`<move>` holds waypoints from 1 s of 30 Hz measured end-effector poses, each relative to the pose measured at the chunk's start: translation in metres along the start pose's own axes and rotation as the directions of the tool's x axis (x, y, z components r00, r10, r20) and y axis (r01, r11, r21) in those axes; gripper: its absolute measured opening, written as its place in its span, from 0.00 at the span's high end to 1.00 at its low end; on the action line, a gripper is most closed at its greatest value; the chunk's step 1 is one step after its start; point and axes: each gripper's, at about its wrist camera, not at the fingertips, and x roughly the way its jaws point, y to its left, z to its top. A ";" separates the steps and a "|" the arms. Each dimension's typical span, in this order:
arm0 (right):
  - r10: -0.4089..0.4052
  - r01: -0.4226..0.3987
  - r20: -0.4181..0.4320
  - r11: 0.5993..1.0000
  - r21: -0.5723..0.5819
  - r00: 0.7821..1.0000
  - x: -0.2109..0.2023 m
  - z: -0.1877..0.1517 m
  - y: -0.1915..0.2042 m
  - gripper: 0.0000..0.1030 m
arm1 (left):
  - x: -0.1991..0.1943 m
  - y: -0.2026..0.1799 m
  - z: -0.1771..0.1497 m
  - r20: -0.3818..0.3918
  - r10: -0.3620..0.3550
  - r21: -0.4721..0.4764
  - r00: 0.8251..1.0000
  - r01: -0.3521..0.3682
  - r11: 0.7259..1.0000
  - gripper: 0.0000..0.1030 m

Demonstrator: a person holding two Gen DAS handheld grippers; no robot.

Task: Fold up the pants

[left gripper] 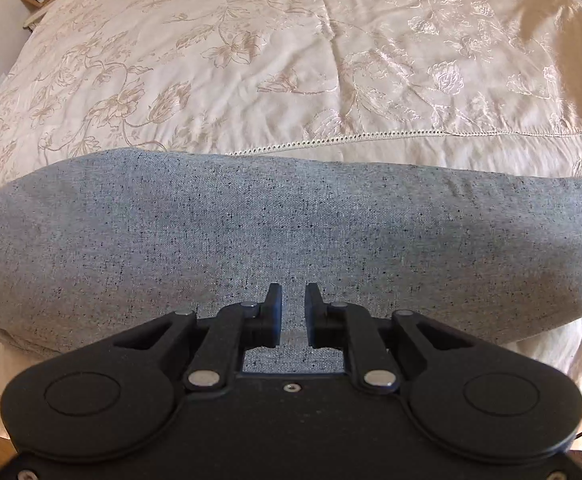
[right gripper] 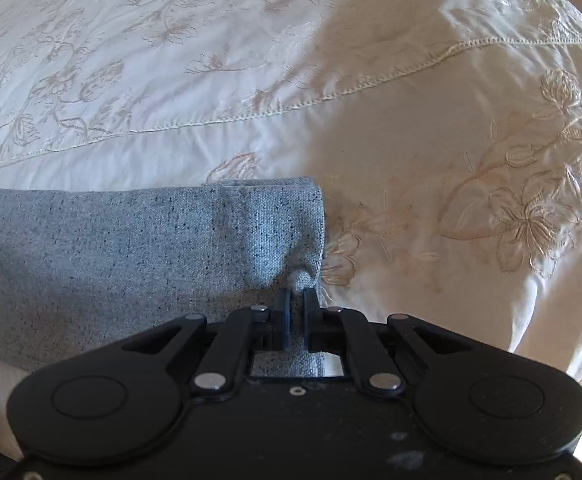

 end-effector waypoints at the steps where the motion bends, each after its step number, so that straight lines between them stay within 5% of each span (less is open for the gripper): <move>1: 0.025 -0.026 0.011 0.999 0.023 1.000 0.002 -0.001 -0.005 0.94 | 0.001 0.002 0.000 0.001 0.003 0.003 1.000 -0.003 1.000 0.80; 4: 0.003 -0.003 -0.002 1.000 0.014 1.000 0.008 0.000 -0.005 0.80 | 0.006 0.012 0.005 0.000 0.035 0.021 0.999 -0.035 0.999 0.77; 9: -0.068 0.050 0.139 0.990 0.129 0.988 -0.027 0.008 -0.004 0.80 | 0.026 0.057 0.015 0.004 0.125 -0.051 0.992 -0.125 0.991 0.77; 13: 0.006 -0.028 0.179 0.992 0.120 0.984 -0.051 0.019 0.026 0.79 | 0.077 0.093 -0.007 -0.191 0.119 -0.104 0.974 -0.140 0.985 0.77; 20: 0.275 -0.274 0.108 0.962 -0.026 0.955 -0.064 0.048 0.163 0.79 | 0.041 0.098 -0.025 -0.163 0.010 0.093 0.987 0.006 0.996 0.76; 27: 0.517 -0.508 0.041 0.851 -0.136 0.855 -0.057 0.099 0.344 0.78 | 0.017 0.199 0.039 -0.014 0.048 0.001 0.999 -0.048 0.999 0.75; 30: 0.540 -0.525 0.041 0.832 -0.178 0.841 -0.050 0.119 0.415 0.78 | 0.036 0.247 0.050 -0.024 0.090 -0.068 0.996 -0.092 0.993 0.75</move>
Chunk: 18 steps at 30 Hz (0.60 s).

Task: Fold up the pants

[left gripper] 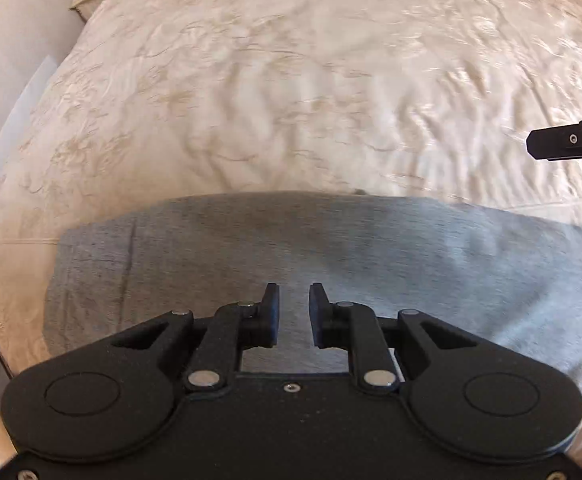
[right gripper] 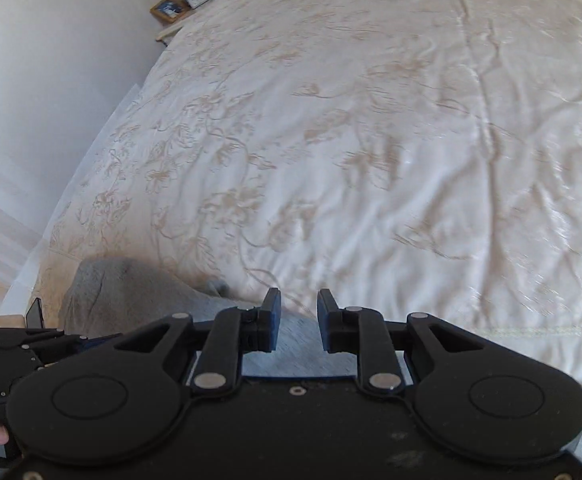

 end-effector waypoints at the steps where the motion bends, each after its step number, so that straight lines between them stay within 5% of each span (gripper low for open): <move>1: 0.000 0.000 0.008 1.000 -0.013 1.000 0.014 0.007 0.013 0.78 | 0.009 0.012 0.000 -0.014 0.004 -0.014 1.000 -0.004 1.000 0.75; 7: -0.019 0.014 -0.042 0.994 -0.111 0.999 0.087 0.016 0.066 0.77 | 0.055 0.049 -0.052 -0.210 -0.066 -0.041 0.975 0.058 0.997 0.76; 13: -0.081 0.038 -0.203 0.977 -0.209 0.976 0.111 -0.054 0.094 0.77 | 0.034 0.052 -0.076 -0.254 -0.099 0.010 0.962 0.105 0.994 0.76; 15: -0.094 0.042 -0.195 0.966 -0.256 0.976 0.106 -0.061 0.100 0.78 | 0.019 0.054 -0.058 -0.198 -0.113 0.022 0.974 0.120 0.993 0.77; 18: -0.060 0.031 -0.159 0.983 -0.180 0.985 0.094 -0.040 0.097 0.77 | 0.001 0.053 -0.028 -0.025 -0.086 0.046 0.996 0.087 0.995 0.76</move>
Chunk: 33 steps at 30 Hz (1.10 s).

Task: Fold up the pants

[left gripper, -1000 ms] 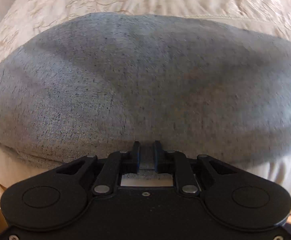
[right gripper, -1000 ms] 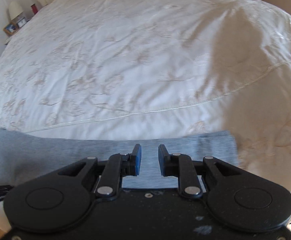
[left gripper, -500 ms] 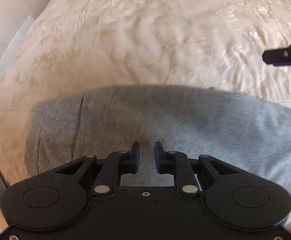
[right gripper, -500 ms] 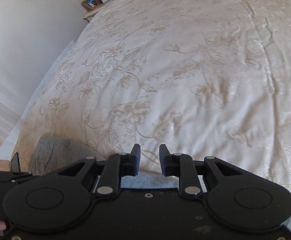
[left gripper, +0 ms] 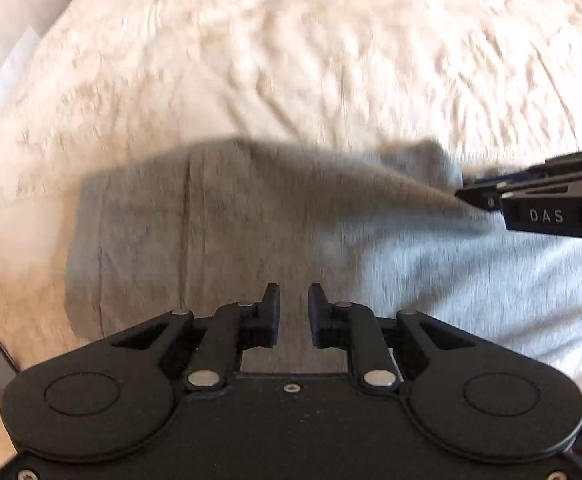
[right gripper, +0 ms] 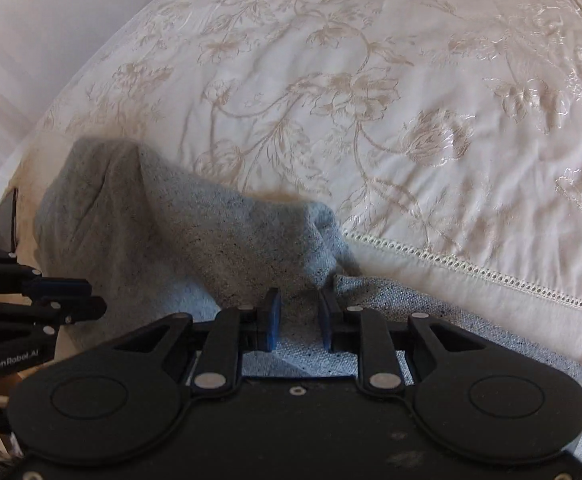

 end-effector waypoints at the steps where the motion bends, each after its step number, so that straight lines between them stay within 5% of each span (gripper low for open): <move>1: 0.003 -0.004 0.024 0.999 0.041 1.000 -0.004 0.008 -0.005 0.77 | 0.002 0.001 0.008 0.035 0.013 0.010 0.999 -0.013 1.000 0.76; 5: -0.016 0.011 0.053 0.996 0.091 0.998 0.000 0.032 -0.015 0.77 | 0.031 0.009 0.020 -0.001 0.002 0.024 1.000 -0.002 1.000 0.76; 9: 0.001 0.000 -0.039 1.000 0.015 0.999 0.028 0.046 -0.007 0.77 | 0.062 0.019 -0.018 -0.191 -0.091 -0.031 0.977 0.087 0.996 0.76; 12: 0.031 -0.033 -0.151 0.999 -0.008 0.988 0.049 0.038 0.002 0.80 | 0.055 0.023 -0.039 -0.132 -0.115 -0.035 0.985 0.111 0.993 0.77; 13: 0.043 -0.045 -0.144 0.999 -0.012 0.989 0.048 0.035 0.005 0.94 | 0.053 0.023 -0.039 -0.133 -0.114 -0.029 0.985 0.111 0.993 0.77; 14: 0.057 -0.060 -0.141 0.998 -0.014 0.988 0.046 0.035 0.007 0.96 | 0.052 0.023 -0.040 -0.134 -0.114 -0.034 0.984 0.110 0.993 0.77; 18: -0.022 0.021 0.078 1.000 0.018 0.997 0.020 0.068 0.003 0.97 | 0.053 0.022 -0.042 -0.126 -0.101 -0.037 0.987 0.097 0.995 0.77; 22: -0.047 0.043 0.047 0.996 0.084 0.998 0.047 0.096 -0.017 0.98 | 0.048 -0.004 -0.048 -0.095 -0.045 0.093 0.994 0.054 0.994 0.77; 24: -0.028 0.025 0.052 0.998 0.057 0.998 0.046 0.092 -0.018 0.96 | 0.042 -0.005 -0.046 -0.097 -0.045 0.100 0.994 0.054 0.993 0.77; 27: -0.085 0.071 0.161 0.993 0.090 0.983 0.013 0.075 -0.025 0.76 | 0.024 -0.005 -0.029 -0.085 -0.070 0.100 0.994 0.079 0.992 0.77; 29: -0.131 0.101 0.219 0.985 0.140 0.967 -0.012 0.057 -0.031 0.75 | 0.006 -0.009 -0.010 0.002 -0.097 0.112 0.995 0.097 0.989 0.77; 33: -0.149 0.104 0.166 0.962 0.252 0.975 -0.034 0.007 -0.044 0.75 | 0.009 -0.027 0.039 0.075 -0.188 0.112 0.979 0.179 0.978 0.75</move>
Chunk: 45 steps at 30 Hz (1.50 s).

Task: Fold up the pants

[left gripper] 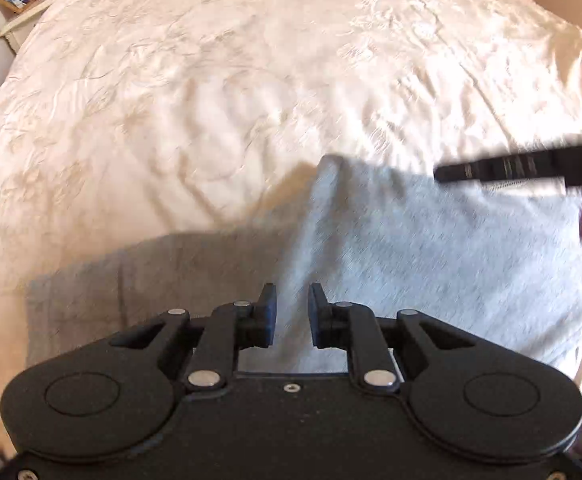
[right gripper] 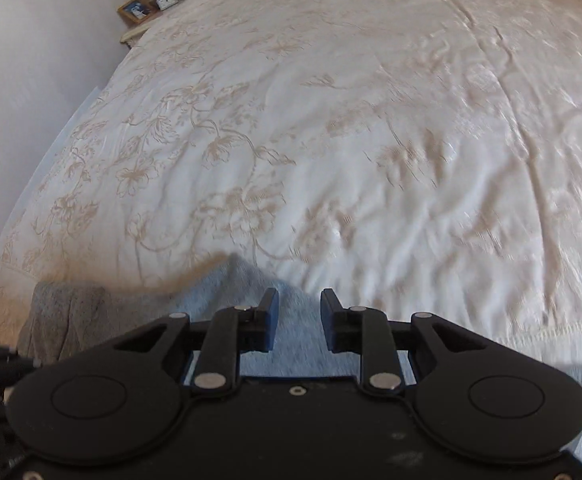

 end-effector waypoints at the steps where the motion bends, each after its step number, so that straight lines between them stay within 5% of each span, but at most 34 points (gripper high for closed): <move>1: -0.018 0.018 -0.019 1.000 0.014 1.000 -0.002 -0.011 -0.005 0.75 | 0.010 -0.002 0.007 -0.007 -0.022 -0.013 1.000 0.022 1.000 0.75; 3: -0.079 0.083 -0.088 0.995 0.047 0.993 -0.002 -0.042 -0.017 0.75 | 0.036 -0.009 0.012 -0.044 -0.039 -0.022 0.998 0.038 0.999 0.74; 6: -0.122 0.133 -0.175 0.990 0.053 0.977 -0.006 -0.089 -0.026 0.75 | 0.074 -0.007 -0.001 -0.179 0.041 -0.026 0.983 -0.046 0.999 0.72; 10: -0.114 0.124 -0.270 0.992 0.023 0.956 -0.025 -0.143 -0.027 0.76 | 0.070 0.004 -0.020 -0.201 0.031 -0.075 0.979 -0.047 0.996 0.72; 13: -0.107 0.115 -0.223 0.993 0.022 0.969 -0.051 -0.155 -0.029 0.78 | 0.047 -0.009 -0.028 -0.162 0.067 -0.059 0.985 -0.078 0.995 0.78; 17: -0.207 0.208 -0.027 0.968 0.139 0.978 -0.077 -0.141 -0.058 0.77 | 0.033 -0.049 -0.046 -0.135 -0.026 0.020 0.990 0.029 0.999 0.74; 22: -0.315 0.353 -0.184 0.906 0.235 0.931 -0.057 -0.160 -0.121 0.78 | 0.039 -0.080 -0.087 -0.243 -0.010 0.082 0.970 0.031 0.996 0.72; 25: -0.231 0.273 -0.179 0.925 0.264 0.956 -0.079 -0.174 -0.142 0.80 | 0.028 -0.091 -0.092 -0.230 0.035 0.130 0.972 -0.005 0.991 0.74; 27: -0.276 0.296 -0.114 0.917 0.266 0.955 -0.103 -0.174 -0.158 0.78 | 0.019 -0.097 -0.085 -0.212 0.037 0.107 0.977 -0.014 0.994 0.74; 30: -0.408 0.378 -0.004 0.841 0.386 0.913 -0.140 -0.175 -0.205 0.76 | 0.009 -0.120 -0.065 -0.130 0.049 0.117 0.990 -0.034 0.993 0.74; 34: -0.593 0.506 -0.035 0.653 0.564 0.804 -0.178 -0.182 -0.298 0.75 | 0.005 -0.171 -0.041 -0.056 0.010 0.145 0.998 -0.002 0.989 0.73; 36: -0.619 0.510 -0.077 0.563 0.650 0.781 -0.194 -0.186 -0.340 0.73 | 0.009 -0.198 -0.033 -0.059 -0.012 0.147 0.998 0.020 0.989 0.73; 38: -0.621 0.489 -0.081 0.522 0.699 0.779 -0.209 -0.193 -0.374 0.72 | 0.015 -0.223 -0.026 -0.060 -0.028 0.148 0.998 0.037 0.988 0.73; 40: -0.626 0.488 -0.046 0.558 0.672 0.779 -0.215 -0.186 -0.396 0.72 | 0.018 -0.246 -0.022 -0.045 -0.031 0.164 0.999 0.038 0.986 0.73; 42: -0.616 0.490 0.008 0.635 0.598 0.788 -0.218 -0.171 -0.411 0.72 | 0.022 -0.268 -0.020 -0.029 -0.020 0.188 0.999 0.025 0.982 0.73; 45: -0.546 0.459 0.046 0.745 0.484 0.837 -0.210 -0.149 -0.432 0.70 | 0.035 -0.291 -0.012 -0.003 -0.006 0.216 1.000 0.007 0.976 0.70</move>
